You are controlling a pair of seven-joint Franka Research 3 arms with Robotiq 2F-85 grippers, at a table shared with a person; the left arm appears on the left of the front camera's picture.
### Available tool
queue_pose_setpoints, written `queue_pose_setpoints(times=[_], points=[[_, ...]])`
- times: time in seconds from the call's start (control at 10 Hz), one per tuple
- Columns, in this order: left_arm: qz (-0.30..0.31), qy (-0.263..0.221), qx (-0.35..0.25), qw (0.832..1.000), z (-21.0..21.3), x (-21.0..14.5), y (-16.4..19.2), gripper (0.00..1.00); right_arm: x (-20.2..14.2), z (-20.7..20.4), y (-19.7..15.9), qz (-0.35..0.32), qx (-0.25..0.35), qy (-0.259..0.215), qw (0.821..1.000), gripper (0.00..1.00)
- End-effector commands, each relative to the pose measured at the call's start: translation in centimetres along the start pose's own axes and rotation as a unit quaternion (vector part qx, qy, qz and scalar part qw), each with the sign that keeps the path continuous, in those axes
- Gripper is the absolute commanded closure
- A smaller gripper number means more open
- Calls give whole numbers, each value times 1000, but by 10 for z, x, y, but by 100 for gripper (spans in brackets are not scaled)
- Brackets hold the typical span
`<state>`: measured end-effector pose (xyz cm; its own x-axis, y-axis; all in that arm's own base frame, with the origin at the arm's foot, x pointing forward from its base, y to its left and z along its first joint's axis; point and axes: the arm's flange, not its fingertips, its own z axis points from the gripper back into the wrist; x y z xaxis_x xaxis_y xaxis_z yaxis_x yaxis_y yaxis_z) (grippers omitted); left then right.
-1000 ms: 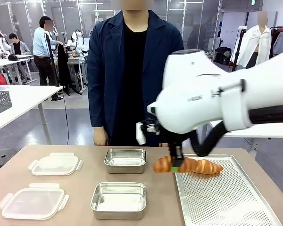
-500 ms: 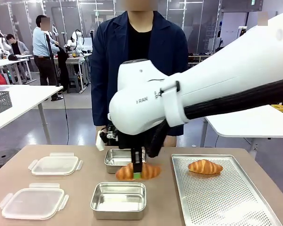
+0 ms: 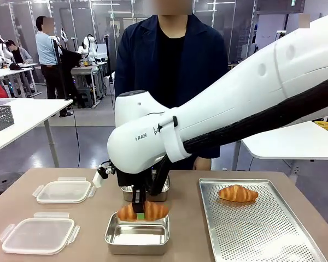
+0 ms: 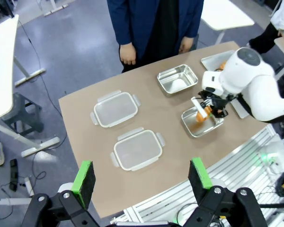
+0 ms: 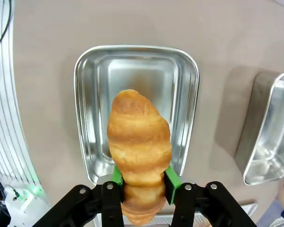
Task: Place the bread into the airtight container.
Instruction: Pick up a Butter Roll and place it into an empty Airtight Container.
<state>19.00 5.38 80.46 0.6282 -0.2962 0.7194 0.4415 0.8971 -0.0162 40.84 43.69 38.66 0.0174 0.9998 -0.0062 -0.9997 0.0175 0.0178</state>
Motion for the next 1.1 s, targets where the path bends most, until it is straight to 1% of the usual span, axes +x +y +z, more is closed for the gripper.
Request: queue_pose_setpoints(times=[0.0,0.2,0.4,0.5,0.6,0.7,0.8,1.0], points=[[-3,-1,-3,1000,0,1,-1,0,12,-5,-3,-26,-5,-4,1000,65],[-3,-1,-3,1000,0,1,-1,0,17,-19,-1,-31,-4,5,1000,65],[-3,-1,-3,1000,0,1,-1,0,15,-30,-5,-40,10,-6,999,65],[-3,-1,-3,1000,0,1,-1,0,10,-33,-7,-39,24,-18,999,59],[-3,-1,-3,1000,0,1,-1,0,7,-33,-8,-36,17,-24,999,27],[-3,-1,-3,1000,0,1,-1,0,6,-32,-8,-33,20,-30,999,18],[-3,-1,-3,1000,0,1,-1,0,6,-31,-6,-28,21,-28,999,0],[-3,-1,-3,1000,0,1,-1,0,5,-32,-7,-31,25,-25,999,0]])
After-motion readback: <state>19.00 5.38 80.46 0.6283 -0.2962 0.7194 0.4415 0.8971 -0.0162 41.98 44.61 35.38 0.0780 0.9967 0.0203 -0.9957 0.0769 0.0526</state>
